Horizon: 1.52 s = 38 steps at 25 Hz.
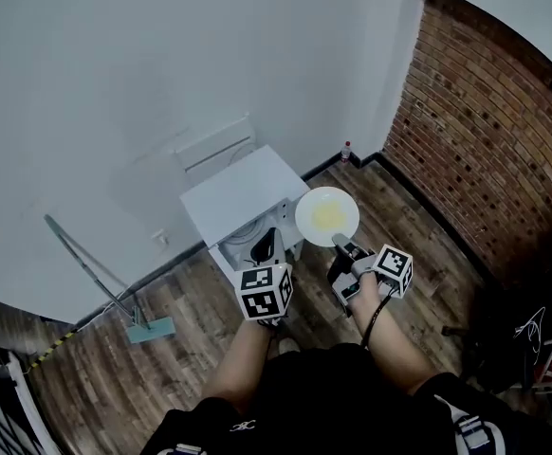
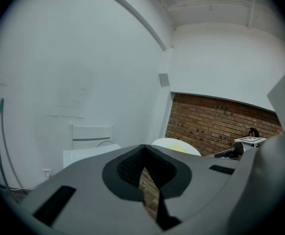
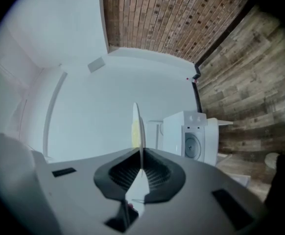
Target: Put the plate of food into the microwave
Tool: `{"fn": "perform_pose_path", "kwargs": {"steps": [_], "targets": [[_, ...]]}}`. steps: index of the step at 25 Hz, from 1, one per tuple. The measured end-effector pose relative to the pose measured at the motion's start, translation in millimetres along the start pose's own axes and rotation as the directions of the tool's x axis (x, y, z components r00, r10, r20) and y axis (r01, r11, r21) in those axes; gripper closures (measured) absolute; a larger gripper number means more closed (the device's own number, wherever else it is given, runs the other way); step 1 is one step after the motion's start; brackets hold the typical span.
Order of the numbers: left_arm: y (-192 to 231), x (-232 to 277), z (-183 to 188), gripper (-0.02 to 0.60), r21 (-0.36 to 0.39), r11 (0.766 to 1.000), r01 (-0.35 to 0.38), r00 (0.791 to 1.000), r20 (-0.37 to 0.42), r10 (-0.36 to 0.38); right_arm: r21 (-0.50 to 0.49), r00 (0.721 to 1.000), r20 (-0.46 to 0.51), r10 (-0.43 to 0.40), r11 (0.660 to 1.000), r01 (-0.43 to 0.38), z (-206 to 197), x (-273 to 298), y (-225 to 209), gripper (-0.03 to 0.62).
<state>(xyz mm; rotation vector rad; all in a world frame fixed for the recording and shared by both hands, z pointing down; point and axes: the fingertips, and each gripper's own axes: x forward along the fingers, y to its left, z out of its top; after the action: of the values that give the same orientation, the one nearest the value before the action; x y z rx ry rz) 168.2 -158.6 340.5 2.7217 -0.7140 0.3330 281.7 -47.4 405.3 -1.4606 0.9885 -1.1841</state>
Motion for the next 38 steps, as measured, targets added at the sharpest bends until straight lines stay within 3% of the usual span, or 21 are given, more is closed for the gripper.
{"fn": "perform_pose_path", "kwargs": {"steps": [8, 14, 20, 25, 28, 30, 34, 36, 38], "targets": [[46, 12, -14, 0.584, -0.077, 0.988, -0.131, 0.991, -0.027, 0.129, 0.007, 0.988, -0.151, -0.044, 0.999, 0.045, -9, 60, -19, 0.569], [68, 19, -23, 0.584, -0.145, 0.953, -0.264, 0.964, -0.032, 0.263, -0.034, 0.952, -0.302, -0.048, 0.999, 0.040, -9, 112, -20, 0.569], [66, 19, -59, 0.584, -0.222, 0.876, -0.428, 0.903, -0.061, 0.426, -0.072, 0.873, -0.483, -0.067, 0.997, 0.037, -8, 144, -49, 0.569], [66, 35, -113, 0.584, -0.329, 0.787, -0.522, 0.847, -0.092, 0.523, -0.137, 0.775, -0.622, -0.107, 0.990, 0.027, -16, 159, -100, 0.569], [69, 50, -144, 0.584, -0.363, 0.750, -0.553, 0.823, -0.098, 0.559, -0.130, 0.721, -0.683, -0.117, 0.991, 0.038, -26, 168, -140, 0.569], [74, 57, -163, 0.584, -0.361, 0.740, -0.568, 0.812, -0.096, 0.576, -0.109, 0.693, -0.711, -0.119, 0.992, 0.058, -37, 172, -168, 0.569], [90, 66, -199, 0.584, -0.277, 0.752, -0.598, 0.793, -0.073, 0.604, -0.056, 0.650, -0.751, -0.117, 0.992, 0.114, -61, 175, -225, 0.569], [99, 67, -218, 0.584, -0.251, 0.752, -0.609, 0.785, -0.058, 0.616, -0.056, 0.637, -0.759, -0.132, 0.989, 0.139, -71, 179, -253, 0.569], [110, 69, -237, 0.584, -0.249, 0.748, -0.615, 0.779, -0.044, 0.626, -0.057, 0.641, -0.754, -0.142, 0.987, 0.152, -77, 194, -278, 0.569]]}}
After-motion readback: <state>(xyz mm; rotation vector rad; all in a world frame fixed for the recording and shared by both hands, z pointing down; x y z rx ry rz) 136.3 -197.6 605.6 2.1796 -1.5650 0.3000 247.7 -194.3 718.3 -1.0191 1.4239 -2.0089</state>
